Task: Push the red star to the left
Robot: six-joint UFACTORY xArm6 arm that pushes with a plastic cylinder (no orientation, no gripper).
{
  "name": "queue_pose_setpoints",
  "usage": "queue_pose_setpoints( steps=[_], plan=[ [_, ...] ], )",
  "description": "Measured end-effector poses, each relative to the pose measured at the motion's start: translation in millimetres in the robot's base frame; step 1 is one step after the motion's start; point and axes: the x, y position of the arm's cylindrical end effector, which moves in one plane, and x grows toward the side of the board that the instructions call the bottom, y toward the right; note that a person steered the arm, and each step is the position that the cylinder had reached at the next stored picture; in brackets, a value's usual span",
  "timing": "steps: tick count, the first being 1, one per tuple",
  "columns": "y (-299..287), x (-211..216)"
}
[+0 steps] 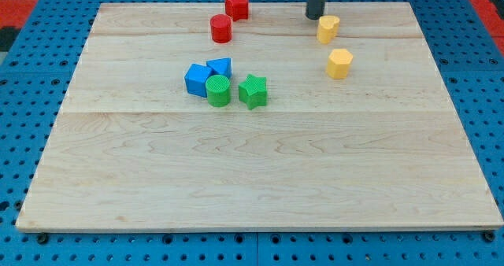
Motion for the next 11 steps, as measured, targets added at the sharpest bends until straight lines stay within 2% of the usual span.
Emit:
queue_pose_setpoints(
  steps=[1, 2, 3, 4, 6, 8, 9, 10, 11],
  plan=[
    [12.9, 39.5],
    [13.3, 19.0],
    [8.9, -37.7],
    [-9.1, -53.2],
    [-48.4, -52.9],
    [-137.2, -51.3],
    [-158.4, -49.0],
    [-239.6, -48.7],
    [-295.2, -11.3]
  ],
)
